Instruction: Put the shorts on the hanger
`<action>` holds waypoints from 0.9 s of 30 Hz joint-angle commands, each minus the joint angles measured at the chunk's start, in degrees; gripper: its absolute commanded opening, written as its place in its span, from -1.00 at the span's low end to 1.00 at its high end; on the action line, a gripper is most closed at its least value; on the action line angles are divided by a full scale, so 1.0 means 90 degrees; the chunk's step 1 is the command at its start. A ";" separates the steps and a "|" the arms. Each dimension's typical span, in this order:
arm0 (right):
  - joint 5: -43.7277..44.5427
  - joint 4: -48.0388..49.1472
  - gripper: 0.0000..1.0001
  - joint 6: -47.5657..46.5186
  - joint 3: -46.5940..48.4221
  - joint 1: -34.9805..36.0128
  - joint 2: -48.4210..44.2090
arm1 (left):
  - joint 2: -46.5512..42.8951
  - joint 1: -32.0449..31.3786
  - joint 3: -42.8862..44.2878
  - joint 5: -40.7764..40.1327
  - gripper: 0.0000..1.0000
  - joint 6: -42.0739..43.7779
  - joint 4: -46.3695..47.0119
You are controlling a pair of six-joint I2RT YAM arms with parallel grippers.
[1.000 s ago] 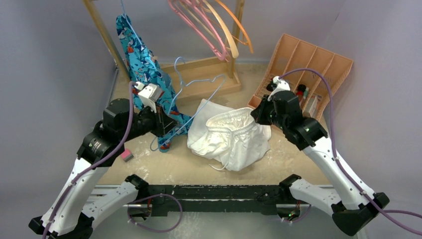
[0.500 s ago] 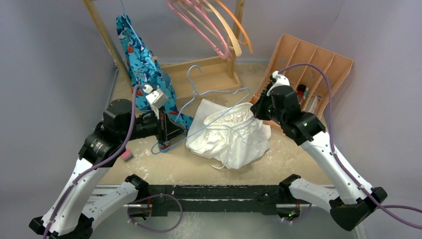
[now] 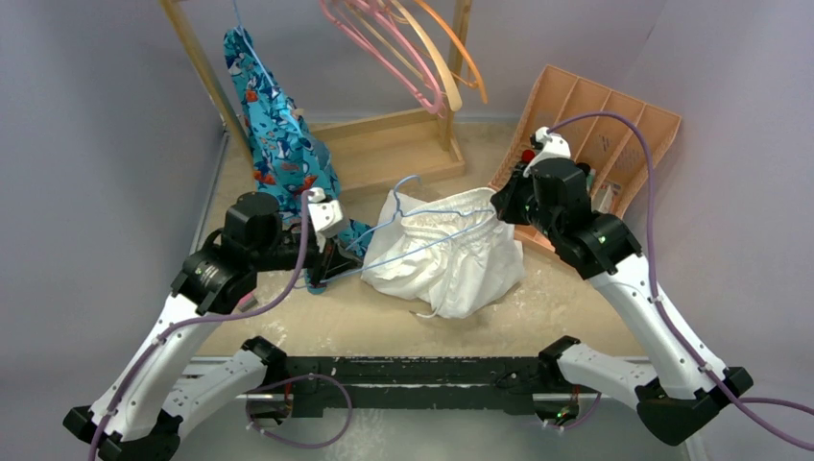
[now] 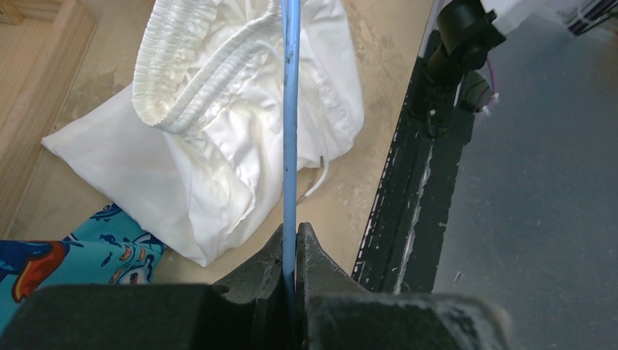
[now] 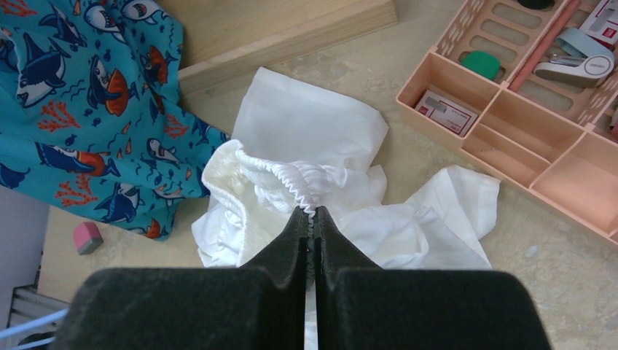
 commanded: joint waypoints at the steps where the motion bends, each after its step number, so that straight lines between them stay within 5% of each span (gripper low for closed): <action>1: -0.0018 0.0102 -1.00 -0.0294 0.0270 -0.0032 -0.0296 | 0.0087 -0.0012 -0.0164 0.0140 -1.00 0.0782 0.0154; 15: -0.2689 0.0319 -1.00 -0.1277 0.0257 -0.0032 -0.0682 | 0.0075 -0.0014 -0.0671 0.0147 -1.00 0.1243 0.1693; 27: -0.4042 0.1483 -1.00 -0.0420 0.0078 -0.0026 -0.0671 | -0.0082 -0.0012 -0.1112 0.0075 -1.00 0.1320 0.2697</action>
